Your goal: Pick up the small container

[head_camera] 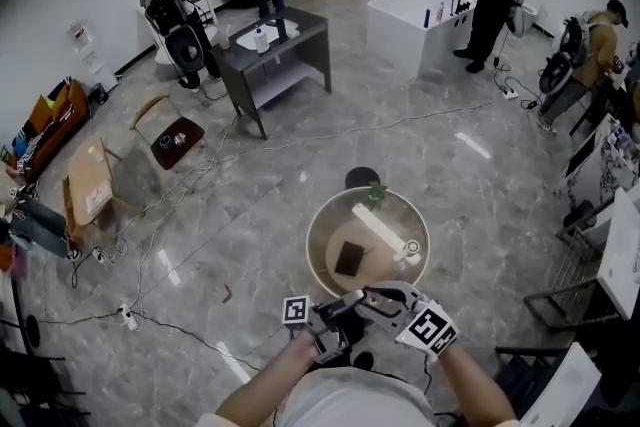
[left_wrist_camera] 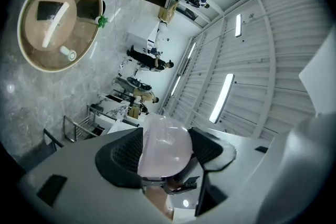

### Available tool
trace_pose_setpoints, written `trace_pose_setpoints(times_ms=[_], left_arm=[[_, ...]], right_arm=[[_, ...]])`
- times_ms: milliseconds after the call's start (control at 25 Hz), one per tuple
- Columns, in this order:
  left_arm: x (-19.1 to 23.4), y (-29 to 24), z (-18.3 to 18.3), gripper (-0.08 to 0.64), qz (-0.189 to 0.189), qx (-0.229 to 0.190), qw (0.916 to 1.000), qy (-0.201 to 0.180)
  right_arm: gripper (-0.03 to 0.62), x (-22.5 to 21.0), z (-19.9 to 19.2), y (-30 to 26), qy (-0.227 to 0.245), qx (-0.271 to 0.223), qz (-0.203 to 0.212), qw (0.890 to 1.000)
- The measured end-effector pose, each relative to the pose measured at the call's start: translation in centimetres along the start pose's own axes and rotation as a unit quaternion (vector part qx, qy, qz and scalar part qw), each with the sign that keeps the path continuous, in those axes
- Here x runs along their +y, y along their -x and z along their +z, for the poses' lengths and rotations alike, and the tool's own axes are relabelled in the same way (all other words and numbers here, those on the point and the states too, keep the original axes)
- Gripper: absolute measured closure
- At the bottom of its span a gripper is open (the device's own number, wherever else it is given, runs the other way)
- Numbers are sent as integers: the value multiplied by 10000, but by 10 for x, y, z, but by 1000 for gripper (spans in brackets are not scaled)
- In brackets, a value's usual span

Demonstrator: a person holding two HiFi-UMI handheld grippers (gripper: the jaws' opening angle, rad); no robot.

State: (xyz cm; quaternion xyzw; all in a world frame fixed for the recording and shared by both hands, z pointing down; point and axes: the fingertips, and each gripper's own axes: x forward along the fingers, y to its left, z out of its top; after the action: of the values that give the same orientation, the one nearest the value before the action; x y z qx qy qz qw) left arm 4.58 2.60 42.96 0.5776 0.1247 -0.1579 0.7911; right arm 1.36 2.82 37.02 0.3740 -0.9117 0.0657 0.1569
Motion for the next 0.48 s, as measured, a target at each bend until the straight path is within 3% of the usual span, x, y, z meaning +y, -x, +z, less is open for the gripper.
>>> trace_pose_setpoints(times_ms=[480], left_arm=[[8,-2,-71,267,3,-157,9999,36]], right_arm=[[453,47,-3,55,-33,-149,105,9998]])
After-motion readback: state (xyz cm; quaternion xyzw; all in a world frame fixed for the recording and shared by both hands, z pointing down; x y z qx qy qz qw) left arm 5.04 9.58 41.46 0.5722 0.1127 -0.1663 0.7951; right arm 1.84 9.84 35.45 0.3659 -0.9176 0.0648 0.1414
